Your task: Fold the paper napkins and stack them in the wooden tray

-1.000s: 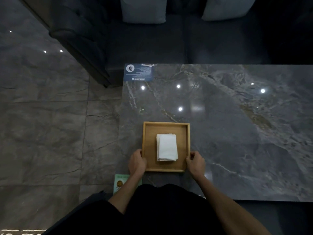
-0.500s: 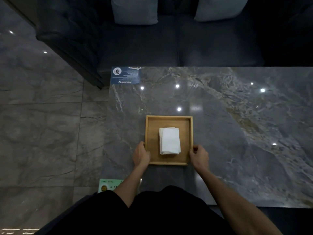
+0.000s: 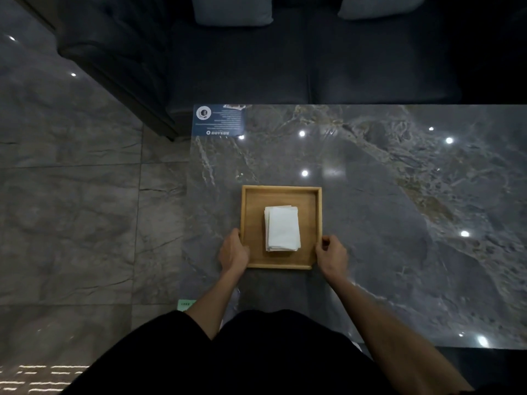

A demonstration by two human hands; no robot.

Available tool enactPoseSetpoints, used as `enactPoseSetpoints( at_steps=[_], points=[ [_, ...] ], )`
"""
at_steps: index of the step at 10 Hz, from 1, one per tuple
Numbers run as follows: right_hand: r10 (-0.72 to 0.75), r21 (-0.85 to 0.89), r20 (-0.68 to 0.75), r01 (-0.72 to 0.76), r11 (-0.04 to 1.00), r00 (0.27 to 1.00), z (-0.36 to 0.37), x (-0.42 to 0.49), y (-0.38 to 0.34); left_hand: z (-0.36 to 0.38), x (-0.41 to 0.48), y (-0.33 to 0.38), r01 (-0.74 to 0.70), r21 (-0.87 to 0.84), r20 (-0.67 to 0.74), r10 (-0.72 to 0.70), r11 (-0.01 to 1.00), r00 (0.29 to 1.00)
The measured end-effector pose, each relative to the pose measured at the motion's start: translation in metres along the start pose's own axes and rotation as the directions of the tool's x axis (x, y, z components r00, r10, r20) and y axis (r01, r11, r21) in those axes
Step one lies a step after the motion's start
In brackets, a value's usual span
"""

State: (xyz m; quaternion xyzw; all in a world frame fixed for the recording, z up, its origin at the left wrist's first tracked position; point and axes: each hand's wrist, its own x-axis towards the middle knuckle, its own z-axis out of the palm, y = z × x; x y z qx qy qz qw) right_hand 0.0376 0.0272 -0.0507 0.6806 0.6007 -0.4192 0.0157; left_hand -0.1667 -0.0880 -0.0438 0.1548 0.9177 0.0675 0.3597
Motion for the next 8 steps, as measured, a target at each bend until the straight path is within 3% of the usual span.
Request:
enactPoseSetpoints(
  at_steps=[2,4,5,6,7,8],
  points=[
    [0.042,0.056,-0.027,-0.041,0.998,0.999,0.003,-0.006,-0.001,-0.006,0.002,0.001,-0.008,0.013,0.046,0.008,1.000,0.999],
    [0.093,0.118,0.079,-0.102,0.988,0.993,-0.008,-0.006,-0.008,-0.021,0.002,0.004,-0.055,-0.039,0.153,0.060,0.998,0.986],
    [0.019,0.077,0.080,-0.025,0.997,0.997,-0.022,-0.010,-0.019,-0.036,-0.007,0.011,-0.130,-0.055,0.158,0.137,0.990,0.978],
    [-0.227,0.011,0.027,0.227,0.974,0.974,-0.044,-0.019,-0.040,-0.065,-0.016,0.024,-0.294,0.008,0.081,0.292,0.956,0.953],
    [-0.487,-0.055,-0.106,0.484,0.873,0.867,-0.075,-0.024,-0.082,-0.108,-0.021,0.046,-0.469,0.142,-0.095,0.483,0.872,0.870],
    [-0.690,-0.201,-0.186,0.660,0.724,0.700,-0.108,-0.035,-0.126,-0.162,-0.035,0.070,-0.596,0.218,-0.264,0.635,0.773,0.726]
  ],
)
